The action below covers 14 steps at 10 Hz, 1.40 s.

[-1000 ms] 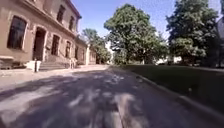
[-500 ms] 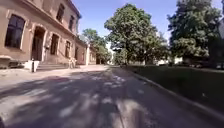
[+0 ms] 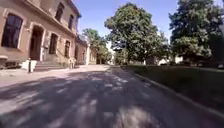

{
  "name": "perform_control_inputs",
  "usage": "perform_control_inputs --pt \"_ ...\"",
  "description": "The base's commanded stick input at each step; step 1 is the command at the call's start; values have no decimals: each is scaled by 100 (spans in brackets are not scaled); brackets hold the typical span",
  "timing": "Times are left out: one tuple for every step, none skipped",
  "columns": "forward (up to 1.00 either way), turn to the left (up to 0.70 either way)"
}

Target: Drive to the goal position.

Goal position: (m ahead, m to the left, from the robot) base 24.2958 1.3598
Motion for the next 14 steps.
perform_control_inputs --pt "70 -19" --pt "70 0" --pt "70 0" --pt "70 -8" --pt "70 -33" --pt "70 0" --pt "70 0" --pt "70 -2" --pt "70 -17" --pt "70 -34" --pt "70 -17" --pt "70 0" --pt "70 0" --pt "70 0"
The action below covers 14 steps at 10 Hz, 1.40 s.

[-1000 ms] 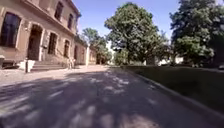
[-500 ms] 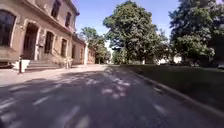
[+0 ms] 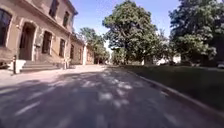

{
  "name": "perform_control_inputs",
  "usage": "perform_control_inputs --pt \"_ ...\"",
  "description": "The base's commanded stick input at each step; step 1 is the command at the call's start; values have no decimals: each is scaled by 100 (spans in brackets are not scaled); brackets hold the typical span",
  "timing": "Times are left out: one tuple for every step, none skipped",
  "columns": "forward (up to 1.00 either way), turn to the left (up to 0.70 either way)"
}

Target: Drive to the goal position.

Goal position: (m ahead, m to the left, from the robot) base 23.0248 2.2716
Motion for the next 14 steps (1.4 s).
perform_control_inputs --pt "70 0" --pt "70 0" --pt "70 0" --pt "70 0" --pt "70 0" --pt "70 0" --pt "70 0" --pt "70 0" --pt "70 0" --pt "70 0" --pt "70 0" --pt "70 0" --pt "70 0" --pt "70 0"
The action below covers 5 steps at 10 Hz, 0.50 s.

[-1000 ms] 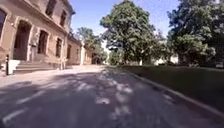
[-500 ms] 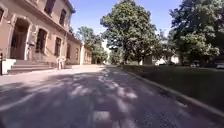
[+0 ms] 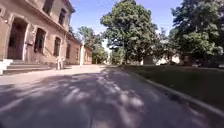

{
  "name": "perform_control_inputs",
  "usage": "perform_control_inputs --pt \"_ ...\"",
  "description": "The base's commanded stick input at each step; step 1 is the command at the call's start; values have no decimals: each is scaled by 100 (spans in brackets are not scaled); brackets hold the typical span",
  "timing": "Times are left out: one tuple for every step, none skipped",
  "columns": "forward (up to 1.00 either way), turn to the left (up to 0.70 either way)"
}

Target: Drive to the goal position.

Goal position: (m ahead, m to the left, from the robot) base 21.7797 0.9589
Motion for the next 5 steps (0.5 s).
perform_control_inputs --pt "70 0" --pt "70 0" --pt "70 0" --pt "70 0" --pt "70 0"
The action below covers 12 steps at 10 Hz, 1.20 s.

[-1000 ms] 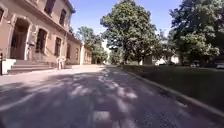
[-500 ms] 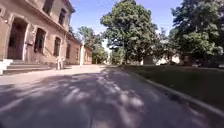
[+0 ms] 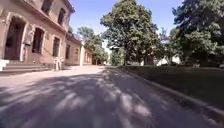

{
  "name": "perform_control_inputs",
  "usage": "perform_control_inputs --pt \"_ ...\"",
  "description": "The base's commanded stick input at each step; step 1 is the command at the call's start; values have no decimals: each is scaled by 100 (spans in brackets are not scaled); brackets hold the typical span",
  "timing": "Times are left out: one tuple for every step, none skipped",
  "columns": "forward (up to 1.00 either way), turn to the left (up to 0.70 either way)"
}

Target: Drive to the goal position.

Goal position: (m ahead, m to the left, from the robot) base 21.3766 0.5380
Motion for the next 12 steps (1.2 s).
perform_control_inputs --pt "70 0" --pt "70 0" --pt "70 0" --pt "70 0" --pt "70 0" --pt "70 0" --pt "70 0" --pt "70 0" --pt "70 0" --pt "70 0" --pt "70 0" --pt "70 0"
